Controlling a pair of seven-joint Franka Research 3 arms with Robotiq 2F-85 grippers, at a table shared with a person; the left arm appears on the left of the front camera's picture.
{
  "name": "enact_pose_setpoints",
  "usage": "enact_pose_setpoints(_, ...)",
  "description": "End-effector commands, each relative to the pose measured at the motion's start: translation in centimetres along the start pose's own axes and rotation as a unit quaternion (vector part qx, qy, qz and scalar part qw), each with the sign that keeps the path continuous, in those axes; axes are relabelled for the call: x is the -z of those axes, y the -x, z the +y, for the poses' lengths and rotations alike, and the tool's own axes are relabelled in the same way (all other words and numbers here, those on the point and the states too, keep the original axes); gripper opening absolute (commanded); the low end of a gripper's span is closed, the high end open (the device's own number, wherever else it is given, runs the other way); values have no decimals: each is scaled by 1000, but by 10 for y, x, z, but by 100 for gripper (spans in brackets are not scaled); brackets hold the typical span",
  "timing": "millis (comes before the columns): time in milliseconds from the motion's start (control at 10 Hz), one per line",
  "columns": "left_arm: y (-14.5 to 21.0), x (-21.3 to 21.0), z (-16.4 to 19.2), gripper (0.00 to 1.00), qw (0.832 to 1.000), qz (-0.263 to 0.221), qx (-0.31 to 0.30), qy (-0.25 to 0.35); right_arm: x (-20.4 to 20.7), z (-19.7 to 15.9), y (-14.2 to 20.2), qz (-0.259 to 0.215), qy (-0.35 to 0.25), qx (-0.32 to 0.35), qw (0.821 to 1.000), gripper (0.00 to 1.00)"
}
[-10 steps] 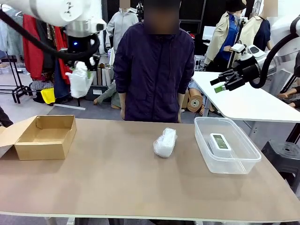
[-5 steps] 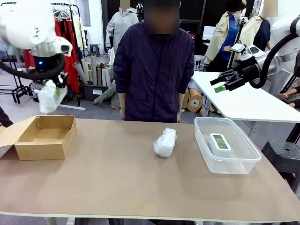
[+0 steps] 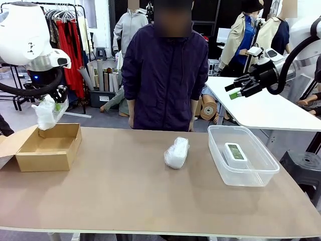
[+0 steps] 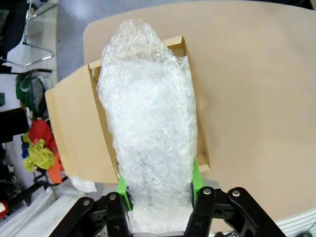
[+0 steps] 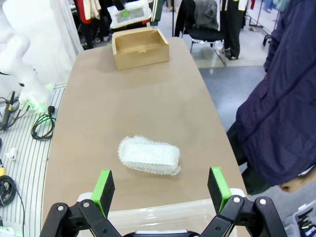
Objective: Separate and place wrapped and unwrapped clocks.
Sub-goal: If the picked Digital clock is wrapped, place it in the Package Box ; if not, place it in the Organizing box.
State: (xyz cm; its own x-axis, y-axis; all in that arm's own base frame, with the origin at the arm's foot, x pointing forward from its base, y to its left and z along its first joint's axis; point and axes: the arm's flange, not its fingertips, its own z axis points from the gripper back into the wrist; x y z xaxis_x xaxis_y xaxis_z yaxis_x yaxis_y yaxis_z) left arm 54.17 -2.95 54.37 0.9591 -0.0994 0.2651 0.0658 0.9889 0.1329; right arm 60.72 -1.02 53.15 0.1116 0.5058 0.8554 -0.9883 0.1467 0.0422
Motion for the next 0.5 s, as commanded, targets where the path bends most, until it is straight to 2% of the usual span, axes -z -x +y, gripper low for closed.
enact_pose_setpoints(0,-4,-4,4,0,1000,3,4,-7,0,1,-2,-2,-2,-2,1000,100)
enact_pose_setpoints(300,-1,1,0,0,1000,3,0,-1,0,1,-2,-2,-2,-2,1000,100)
enact_pose_setpoints(400,-3,24,12,0,1000,8,-21,-12,0,1,-2,-2,-2,-2,1000,100)
